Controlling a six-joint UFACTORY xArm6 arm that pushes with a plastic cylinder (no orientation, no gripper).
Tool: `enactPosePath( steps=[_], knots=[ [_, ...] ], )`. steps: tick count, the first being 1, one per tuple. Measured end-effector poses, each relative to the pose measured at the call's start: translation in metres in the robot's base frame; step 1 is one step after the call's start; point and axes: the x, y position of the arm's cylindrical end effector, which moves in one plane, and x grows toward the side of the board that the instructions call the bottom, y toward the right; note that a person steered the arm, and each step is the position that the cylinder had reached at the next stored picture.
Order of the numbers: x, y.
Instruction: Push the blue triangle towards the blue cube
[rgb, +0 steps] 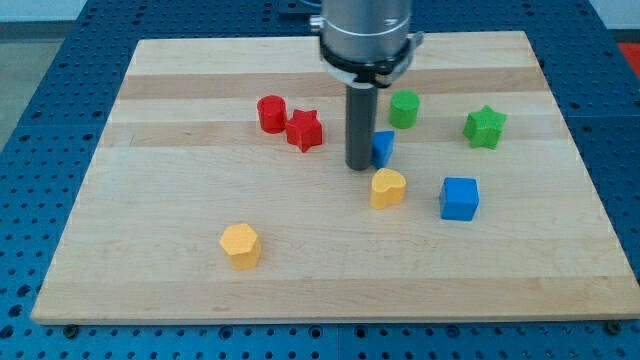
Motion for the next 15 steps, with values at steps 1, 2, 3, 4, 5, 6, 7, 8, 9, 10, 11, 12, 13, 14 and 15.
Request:
enactPosePath(
  steps=[1,2,3,4,5,6,7,8,9,10,11,12,13,14,15],
  knots=[
    [0.000,0.009],
    [0.000,0.009],
    [-0.007,-0.005],
    [-0.024,-0.023],
    [-0.039,-0.023],
    [-0.046,-0.008],
    [-0.043,0.025],
    [-0.018,0.030],
    [-0.006,0.035],
    [-0.006,0.043],
    [-0.006,0.043],
    [-0.005,0.043],
    [0.009,0.037],
    [0.029,0.034],
    [0.049,0.034]
  ],
)
